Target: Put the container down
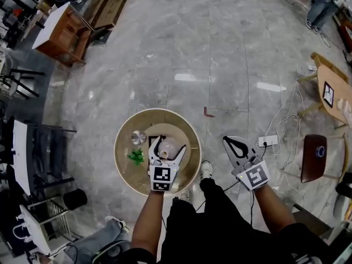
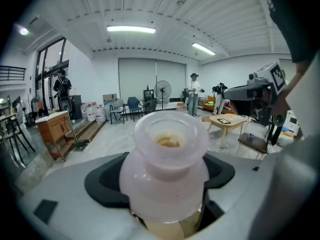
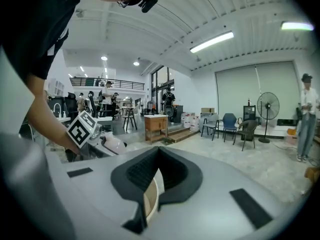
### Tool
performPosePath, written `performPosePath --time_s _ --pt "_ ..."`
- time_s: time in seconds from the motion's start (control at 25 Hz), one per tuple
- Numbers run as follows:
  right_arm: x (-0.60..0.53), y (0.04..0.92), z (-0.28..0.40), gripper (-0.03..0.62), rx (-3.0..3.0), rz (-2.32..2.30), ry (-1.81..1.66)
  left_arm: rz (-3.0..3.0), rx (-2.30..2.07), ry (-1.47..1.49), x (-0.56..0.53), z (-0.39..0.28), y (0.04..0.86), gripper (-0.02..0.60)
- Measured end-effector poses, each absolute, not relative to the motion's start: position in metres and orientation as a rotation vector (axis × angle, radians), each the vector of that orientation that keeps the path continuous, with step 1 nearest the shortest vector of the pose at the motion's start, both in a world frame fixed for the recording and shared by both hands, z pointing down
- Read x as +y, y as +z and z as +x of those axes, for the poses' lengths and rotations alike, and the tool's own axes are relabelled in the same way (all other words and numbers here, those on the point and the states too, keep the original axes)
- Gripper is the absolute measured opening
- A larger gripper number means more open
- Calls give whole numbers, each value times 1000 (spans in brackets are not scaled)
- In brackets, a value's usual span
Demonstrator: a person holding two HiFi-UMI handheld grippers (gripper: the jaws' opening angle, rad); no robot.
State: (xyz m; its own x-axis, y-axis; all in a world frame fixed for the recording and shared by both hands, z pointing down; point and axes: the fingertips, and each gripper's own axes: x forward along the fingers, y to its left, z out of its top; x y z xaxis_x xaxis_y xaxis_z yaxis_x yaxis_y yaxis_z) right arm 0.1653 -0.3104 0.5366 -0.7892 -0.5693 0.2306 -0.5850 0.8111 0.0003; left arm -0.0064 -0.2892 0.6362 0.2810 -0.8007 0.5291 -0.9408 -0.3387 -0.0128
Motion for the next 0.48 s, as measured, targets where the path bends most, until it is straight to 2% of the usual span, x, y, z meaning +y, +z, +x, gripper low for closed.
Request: performPosePath --time_s 0.48 --pt "-304 678 126 0 -2682 707 373 2093 -1641 745 -338 -29 799 410"
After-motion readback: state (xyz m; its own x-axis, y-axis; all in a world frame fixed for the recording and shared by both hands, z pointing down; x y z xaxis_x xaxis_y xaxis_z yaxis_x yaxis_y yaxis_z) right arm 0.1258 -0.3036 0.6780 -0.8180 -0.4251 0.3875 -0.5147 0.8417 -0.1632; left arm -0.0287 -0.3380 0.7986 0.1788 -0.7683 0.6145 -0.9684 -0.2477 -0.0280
